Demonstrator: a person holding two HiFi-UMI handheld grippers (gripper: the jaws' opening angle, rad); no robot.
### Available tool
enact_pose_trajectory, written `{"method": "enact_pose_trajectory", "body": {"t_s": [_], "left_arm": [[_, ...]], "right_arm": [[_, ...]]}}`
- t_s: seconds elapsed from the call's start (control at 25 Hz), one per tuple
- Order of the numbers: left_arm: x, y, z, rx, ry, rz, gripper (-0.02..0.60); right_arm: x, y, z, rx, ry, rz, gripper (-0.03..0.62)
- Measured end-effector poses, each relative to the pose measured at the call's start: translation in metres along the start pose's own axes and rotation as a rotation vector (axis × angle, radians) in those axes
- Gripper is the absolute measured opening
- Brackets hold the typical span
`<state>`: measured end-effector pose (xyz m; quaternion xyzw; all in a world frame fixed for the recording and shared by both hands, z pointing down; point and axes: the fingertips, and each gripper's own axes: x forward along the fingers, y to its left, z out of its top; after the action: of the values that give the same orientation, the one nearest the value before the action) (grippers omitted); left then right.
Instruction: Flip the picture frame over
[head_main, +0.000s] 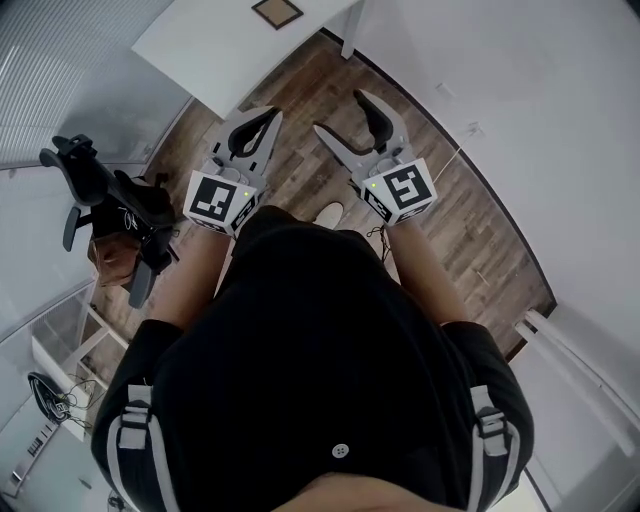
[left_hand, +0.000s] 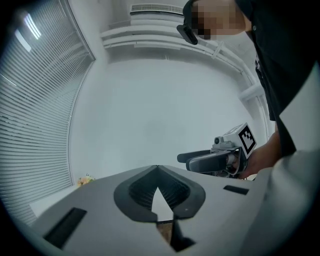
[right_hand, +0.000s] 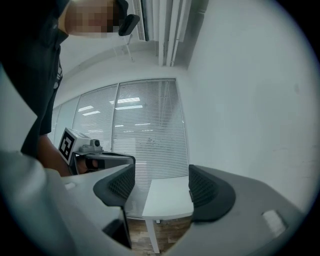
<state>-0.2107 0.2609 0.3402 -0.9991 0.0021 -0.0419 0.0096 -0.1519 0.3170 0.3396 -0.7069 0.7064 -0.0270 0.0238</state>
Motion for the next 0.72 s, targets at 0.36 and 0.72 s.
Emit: {"method": "enact_pose_trajectory", "body": {"t_s": [0.36, 0.72], "left_arm": [[0.027, 0.001, 0.0, 0.006, 0.006, 0.06, 0.005], [0.07, 0.044, -0.012, -0.019, 0.007, 0.053, 0.005]], "right_arm": [[-0.002, -0.037, -0.007, 0.033, 0.008, 0.03, 0.331], [0.045, -0.072, -0.015, 0.03, 0.043, 0.046, 0.331]]}}
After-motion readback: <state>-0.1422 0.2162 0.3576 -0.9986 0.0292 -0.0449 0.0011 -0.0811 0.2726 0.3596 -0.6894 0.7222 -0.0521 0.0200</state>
